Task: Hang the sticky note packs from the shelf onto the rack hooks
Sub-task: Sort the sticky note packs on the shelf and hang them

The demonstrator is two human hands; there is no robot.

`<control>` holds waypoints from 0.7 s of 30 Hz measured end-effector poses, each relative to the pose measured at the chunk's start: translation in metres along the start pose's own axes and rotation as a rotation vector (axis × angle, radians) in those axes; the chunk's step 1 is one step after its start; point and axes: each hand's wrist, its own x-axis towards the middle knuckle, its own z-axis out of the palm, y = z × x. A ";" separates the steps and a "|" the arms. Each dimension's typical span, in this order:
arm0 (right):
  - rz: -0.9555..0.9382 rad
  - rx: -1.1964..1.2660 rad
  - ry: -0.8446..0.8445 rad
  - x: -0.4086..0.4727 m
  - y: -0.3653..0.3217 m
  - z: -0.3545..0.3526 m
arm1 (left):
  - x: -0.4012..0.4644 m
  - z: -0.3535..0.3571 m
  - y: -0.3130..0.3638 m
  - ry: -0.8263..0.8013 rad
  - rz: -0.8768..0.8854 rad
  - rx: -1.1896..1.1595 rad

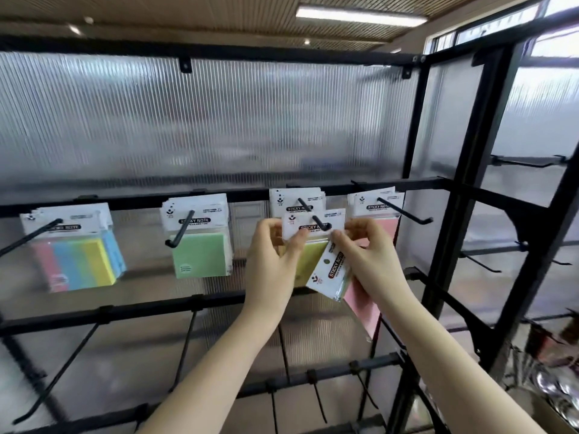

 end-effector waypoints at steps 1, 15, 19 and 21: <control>0.011 -0.017 0.007 0.003 0.002 0.002 | 0.003 0.000 -0.008 0.020 0.010 0.023; 0.110 -0.200 0.066 0.032 0.025 0.045 | 0.039 0.005 -0.062 0.070 -0.022 0.129; 0.142 -0.195 0.064 0.031 0.029 0.053 | 0.042 0.007 -0.070 0.069 -0.017 0.109; 0.132 -0.189 0.054 0.026 0.029 0.053 | 0.039 0.006 -0.075 0.078 -0.029 0.090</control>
